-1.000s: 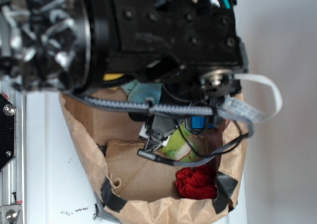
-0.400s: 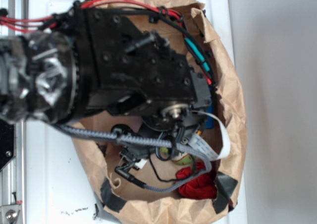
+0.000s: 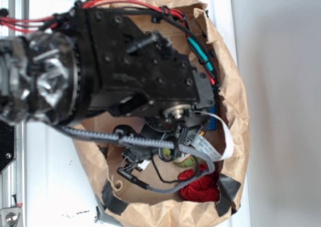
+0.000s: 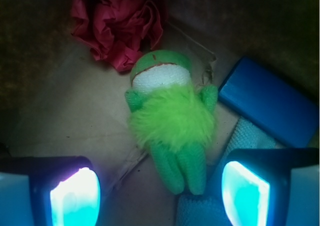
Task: Grab the green animal.
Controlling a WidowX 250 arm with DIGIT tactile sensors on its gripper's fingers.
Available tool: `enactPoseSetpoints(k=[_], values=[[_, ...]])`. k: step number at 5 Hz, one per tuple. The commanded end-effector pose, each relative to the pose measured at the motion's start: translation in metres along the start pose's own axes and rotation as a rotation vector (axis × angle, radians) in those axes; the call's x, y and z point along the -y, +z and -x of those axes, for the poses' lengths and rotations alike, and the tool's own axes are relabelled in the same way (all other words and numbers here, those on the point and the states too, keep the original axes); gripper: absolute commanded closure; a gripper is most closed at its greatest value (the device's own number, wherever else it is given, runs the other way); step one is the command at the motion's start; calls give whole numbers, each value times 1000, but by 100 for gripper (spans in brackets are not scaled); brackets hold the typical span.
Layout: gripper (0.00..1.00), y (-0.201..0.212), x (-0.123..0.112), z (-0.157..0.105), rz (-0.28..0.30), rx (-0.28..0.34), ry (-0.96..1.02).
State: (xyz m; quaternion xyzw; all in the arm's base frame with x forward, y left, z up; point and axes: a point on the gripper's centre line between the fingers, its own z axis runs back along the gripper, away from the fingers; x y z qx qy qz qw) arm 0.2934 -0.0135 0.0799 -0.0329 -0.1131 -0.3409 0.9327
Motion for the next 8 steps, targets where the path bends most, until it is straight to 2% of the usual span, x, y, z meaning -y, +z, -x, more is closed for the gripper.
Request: enactPoseSetpoints(k=[1, 2, 4, 6, 7, 8], values=[[0, -8, 7, -4, -19, 74, -68], [0, -24, 13, -10, -10, 62, -85], [0, -47, 19, -26, -30, 41, -100], [0, -41, 8, -46, -35, 94, -31], [100, -38, 6, -49, -31, 106, -9], [100, -41, 5, -45, -43, 105, -16]])
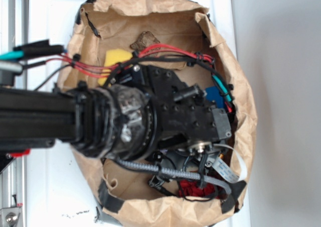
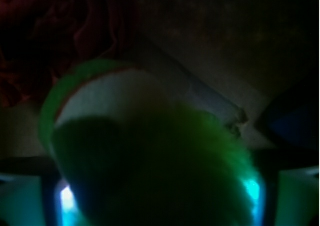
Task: Grab the green animal.
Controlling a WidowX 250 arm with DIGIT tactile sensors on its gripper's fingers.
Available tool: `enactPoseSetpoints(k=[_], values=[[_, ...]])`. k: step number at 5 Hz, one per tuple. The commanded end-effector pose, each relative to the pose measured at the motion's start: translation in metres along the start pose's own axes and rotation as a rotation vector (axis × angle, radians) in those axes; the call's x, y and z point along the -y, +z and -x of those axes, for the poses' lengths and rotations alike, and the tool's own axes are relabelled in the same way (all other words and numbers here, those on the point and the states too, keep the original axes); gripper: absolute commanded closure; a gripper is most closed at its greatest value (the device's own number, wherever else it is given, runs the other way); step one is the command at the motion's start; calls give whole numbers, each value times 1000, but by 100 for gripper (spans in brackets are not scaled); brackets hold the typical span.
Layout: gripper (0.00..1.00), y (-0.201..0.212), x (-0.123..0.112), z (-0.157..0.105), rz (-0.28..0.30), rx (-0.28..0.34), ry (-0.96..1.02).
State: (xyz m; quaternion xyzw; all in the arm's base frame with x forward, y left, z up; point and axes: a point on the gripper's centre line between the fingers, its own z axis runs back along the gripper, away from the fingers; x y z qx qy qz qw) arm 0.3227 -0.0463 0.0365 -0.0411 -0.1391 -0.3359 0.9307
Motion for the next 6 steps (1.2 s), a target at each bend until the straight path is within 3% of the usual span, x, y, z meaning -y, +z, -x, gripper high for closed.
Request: enactPoseSetpoints(k=[1, 2, 3, 4, 6], values=[[100, 15, -2, -8, -50, 23, -15], [100, 39, -5, 2, -57, -17, 69], [100, 68, -8, 12, -22, -77, 138], [100, 100, -7, 19, -5, -77, 148], [100, 144, -21, 25, -52, -138, 381]])
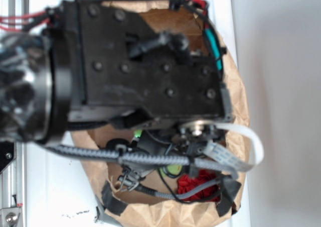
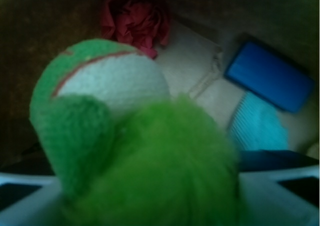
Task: Grab the green animal.
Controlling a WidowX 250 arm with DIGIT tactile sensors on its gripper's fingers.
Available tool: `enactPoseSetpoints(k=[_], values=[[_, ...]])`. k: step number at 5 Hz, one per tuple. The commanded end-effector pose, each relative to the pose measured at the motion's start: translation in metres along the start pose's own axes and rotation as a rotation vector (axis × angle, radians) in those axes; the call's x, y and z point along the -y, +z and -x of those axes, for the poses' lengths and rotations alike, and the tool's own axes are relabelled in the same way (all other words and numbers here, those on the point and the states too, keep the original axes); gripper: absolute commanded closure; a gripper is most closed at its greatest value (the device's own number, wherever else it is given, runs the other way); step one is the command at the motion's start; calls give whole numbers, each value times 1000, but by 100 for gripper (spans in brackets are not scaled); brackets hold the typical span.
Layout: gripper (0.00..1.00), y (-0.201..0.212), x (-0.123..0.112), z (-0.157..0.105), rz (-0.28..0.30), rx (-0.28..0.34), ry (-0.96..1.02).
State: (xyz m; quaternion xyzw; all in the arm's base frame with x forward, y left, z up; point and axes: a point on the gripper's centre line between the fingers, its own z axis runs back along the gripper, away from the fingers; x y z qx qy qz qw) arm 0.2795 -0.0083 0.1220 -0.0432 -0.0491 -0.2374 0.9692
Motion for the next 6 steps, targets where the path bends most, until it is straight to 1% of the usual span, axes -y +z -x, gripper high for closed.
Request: enactPoseSetpoints(k=[1, 2, 3, 4, 5, 6], values=[[100, 61, -28, 5, -98, 21, 285], [100, 70, -30, 14, -138, 54, 354], [100, 84, -35, 26, -139, 145, 426], [100, 93, -39, 34, -124, 179, 450], [100, 92, -39, 37, -133, 195, 439], [100, 90, -38, 35, -164, 195, 453]])
